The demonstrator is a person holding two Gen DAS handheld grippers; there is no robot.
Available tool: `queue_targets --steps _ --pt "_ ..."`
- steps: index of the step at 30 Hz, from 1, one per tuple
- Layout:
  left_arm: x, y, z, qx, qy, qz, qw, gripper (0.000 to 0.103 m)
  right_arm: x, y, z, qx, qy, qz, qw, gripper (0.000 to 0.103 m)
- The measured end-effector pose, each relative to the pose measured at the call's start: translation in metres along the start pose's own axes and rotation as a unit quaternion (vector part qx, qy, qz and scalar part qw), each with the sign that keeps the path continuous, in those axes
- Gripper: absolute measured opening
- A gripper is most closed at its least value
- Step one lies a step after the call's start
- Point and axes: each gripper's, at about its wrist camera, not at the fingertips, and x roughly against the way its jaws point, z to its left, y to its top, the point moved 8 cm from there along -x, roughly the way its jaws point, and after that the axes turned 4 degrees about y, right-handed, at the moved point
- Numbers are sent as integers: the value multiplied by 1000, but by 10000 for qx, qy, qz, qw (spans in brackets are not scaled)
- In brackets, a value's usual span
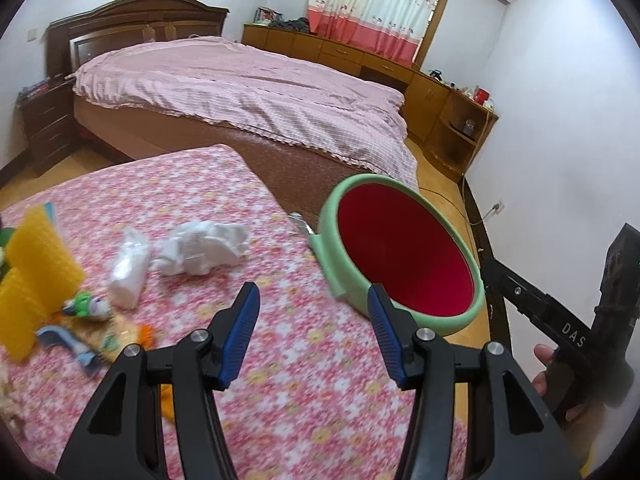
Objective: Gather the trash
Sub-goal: 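Move both open tools back toward the items on the bed, then grasp the crumpled cream paper with the left tool while the right tool grasps the orange wrapper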
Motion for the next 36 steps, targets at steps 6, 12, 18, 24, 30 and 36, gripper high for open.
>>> queue_targets --steps 6,12,18,24,30,36 --pt "27 -7 29 140 244 -93 9996 56 6 -15 30 105 197 74 9997 80" --pt "53 -14 62 325 514 -205 9979 56 8 -29 55 217 369 184 9989 80" --pt "77 -23 97 425 846 -283 9951 56 8 -42 79 364 512 283 9976 80" --pt "95 -34 133 602 1132 -333 9912 56 5 -58 99 453 620 433 9961 80" --pt "105 -48 168 806 1425 -290 9861 56 -1 -72 115 551 612 570 9950 80" --pt "113 -60 203 928 1812 -292 9786 56 -12 -85 132 707 685 752 9923 80"
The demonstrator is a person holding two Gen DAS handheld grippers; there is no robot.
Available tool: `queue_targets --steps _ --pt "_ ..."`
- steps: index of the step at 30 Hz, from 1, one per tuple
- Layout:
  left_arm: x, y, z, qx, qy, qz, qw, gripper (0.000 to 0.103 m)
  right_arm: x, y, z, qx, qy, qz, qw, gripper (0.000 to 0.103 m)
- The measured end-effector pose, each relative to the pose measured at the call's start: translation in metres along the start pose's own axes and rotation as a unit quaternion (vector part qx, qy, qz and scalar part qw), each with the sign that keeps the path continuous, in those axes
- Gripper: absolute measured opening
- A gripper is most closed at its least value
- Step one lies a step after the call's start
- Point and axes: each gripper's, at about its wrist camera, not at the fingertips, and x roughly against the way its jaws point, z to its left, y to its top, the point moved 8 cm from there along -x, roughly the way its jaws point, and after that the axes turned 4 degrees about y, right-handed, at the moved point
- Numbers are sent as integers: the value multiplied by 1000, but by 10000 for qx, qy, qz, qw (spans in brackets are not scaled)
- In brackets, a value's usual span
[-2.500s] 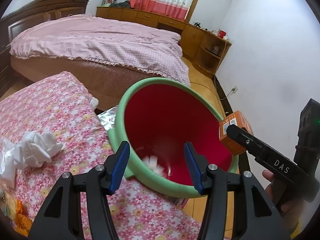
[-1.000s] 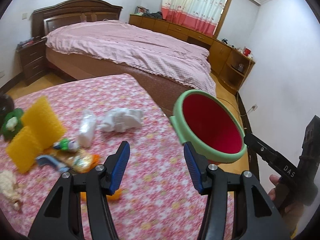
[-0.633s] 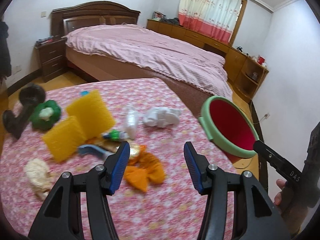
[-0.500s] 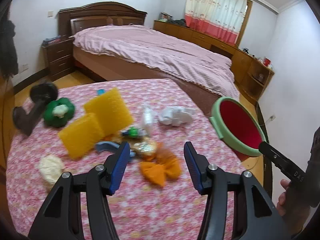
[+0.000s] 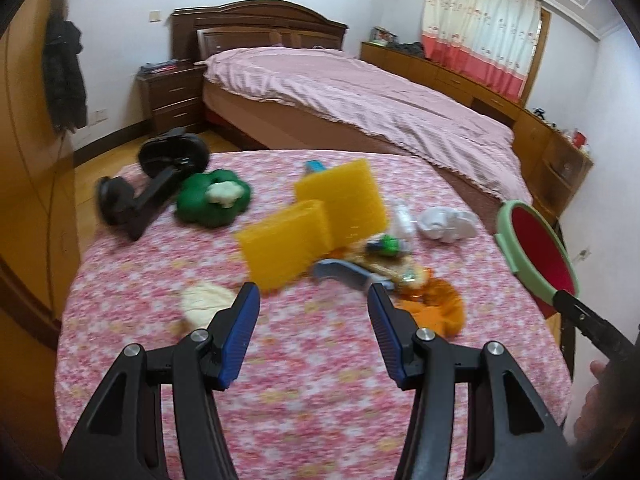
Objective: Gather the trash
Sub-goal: 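Grasp the crumpled cream paper with the left tool while the right tool grasps the orange wrapper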
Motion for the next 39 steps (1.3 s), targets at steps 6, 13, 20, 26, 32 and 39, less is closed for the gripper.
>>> queue_targets --steps 6,13,20,26,32,39 --pt "-7 -7 34 195 333 68 9992 56 -20 -8 20 163 79 217 9996 80" --pt "-23 -19 65 517 504 256 9971 56 -49 -18 40 359 143 531 9978 80" --pt "-40 -31 74 693 463 456 9955 56 -77 -28 56 542 213 785 9952 80" --pt "-53 -37 76 759 434 535 9947 54 -92 -32 65 734 186 855 9935 80" --pt "-62 -41 75 747 371 586 9948 50 -104 -37 67 772 206 996 9918 71" --pt "-66 -41 76 778 437 583 9943 50 -112 -42 67 761 168 1055 9914 64"
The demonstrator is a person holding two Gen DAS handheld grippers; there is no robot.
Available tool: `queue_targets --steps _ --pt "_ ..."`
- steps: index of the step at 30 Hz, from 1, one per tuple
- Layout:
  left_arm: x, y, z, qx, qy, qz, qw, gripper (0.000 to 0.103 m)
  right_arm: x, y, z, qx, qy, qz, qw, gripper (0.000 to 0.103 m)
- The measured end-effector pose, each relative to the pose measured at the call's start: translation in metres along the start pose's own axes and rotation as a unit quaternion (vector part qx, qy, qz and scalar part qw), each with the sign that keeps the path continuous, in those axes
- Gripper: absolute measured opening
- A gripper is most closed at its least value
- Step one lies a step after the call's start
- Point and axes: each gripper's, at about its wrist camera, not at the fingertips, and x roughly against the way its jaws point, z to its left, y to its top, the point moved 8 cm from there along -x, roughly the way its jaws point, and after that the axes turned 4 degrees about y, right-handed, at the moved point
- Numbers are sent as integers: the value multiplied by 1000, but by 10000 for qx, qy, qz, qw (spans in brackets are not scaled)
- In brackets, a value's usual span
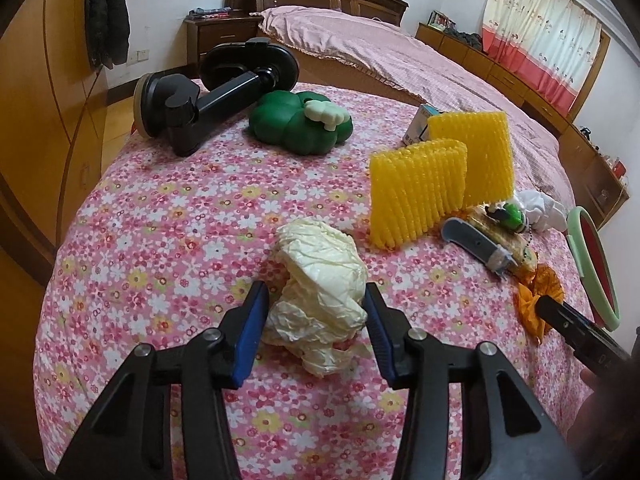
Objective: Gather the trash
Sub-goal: 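Grasp the crumpled cream paper with the left tool while the right tool grasps the orange wrapper, then lift and carry the paper and orange wrapper with both tools over the bucket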
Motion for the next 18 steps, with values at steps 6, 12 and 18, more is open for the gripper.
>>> queue_targets --steps 6,12,18 --pt "2 -4 -5 -129 10 -31 9999 39 0 0 -2 -106 93 -29 9999 64" --pt "10 -9 -15 -234 -160 -88 9996 27 6 -6 -1 -128 90 -26 9999 47" --pt "27 -11 -25 -366 -329 -203 9986 26 16 -13 -1 -308 272 -53 9991 18"
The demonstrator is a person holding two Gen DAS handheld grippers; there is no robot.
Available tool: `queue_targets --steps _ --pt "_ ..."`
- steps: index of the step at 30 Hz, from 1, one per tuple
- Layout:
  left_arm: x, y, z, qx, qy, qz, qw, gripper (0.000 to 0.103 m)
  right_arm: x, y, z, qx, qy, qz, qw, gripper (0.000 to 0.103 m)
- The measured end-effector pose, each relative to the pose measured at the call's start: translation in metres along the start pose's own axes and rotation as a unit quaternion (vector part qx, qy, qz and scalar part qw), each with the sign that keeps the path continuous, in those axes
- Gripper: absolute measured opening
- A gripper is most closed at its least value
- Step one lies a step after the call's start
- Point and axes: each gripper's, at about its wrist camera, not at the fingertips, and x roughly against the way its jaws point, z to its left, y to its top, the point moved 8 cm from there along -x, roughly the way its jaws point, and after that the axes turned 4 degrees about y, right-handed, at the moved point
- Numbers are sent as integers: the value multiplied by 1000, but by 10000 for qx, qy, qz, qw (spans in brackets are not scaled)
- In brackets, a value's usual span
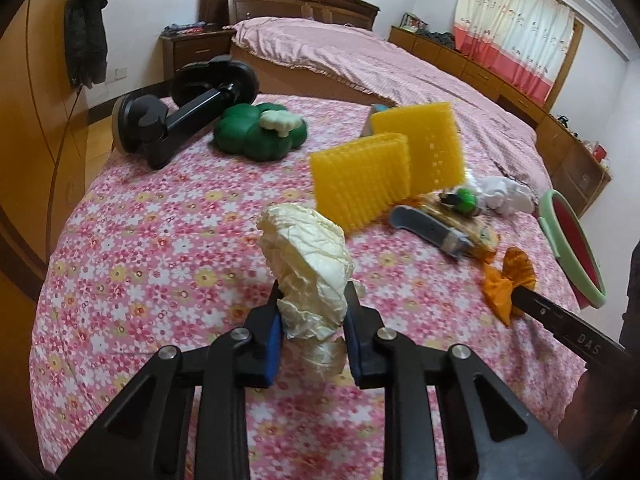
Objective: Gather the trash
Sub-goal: 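Lift and carry the paper and orange wrapper with both tools over the bucket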
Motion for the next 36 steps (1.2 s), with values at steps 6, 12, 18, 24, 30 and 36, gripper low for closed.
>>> queue_targets --steps 6,12,18,24,30,36 --pt "18 4 -14 -108 -131 -135 9998 26 21 -1 0 -15 71 -200 9998 17" --pt "30 8 -33 -236 -303 -219 9990 26 45 1 -4 -82 61 -435 9990 17" --pt "43 13 -61 -444 -548 -303 9970 26 71 6 -15 -194 -20 -695 9974 17" --pt "52 16 -94 -686 -862 -318 9934 26 98 9 -28 -330 -97 -980 9946 17" --pt "56 20 -132 -927 -1146 -277 9887 26 126 14 -49 -491 -237 -1302 9900 17" --pt "58 21 -175 -1268 -1400 -247 9817 26 149 18 -76 -703 -386 -1557 9845 17"
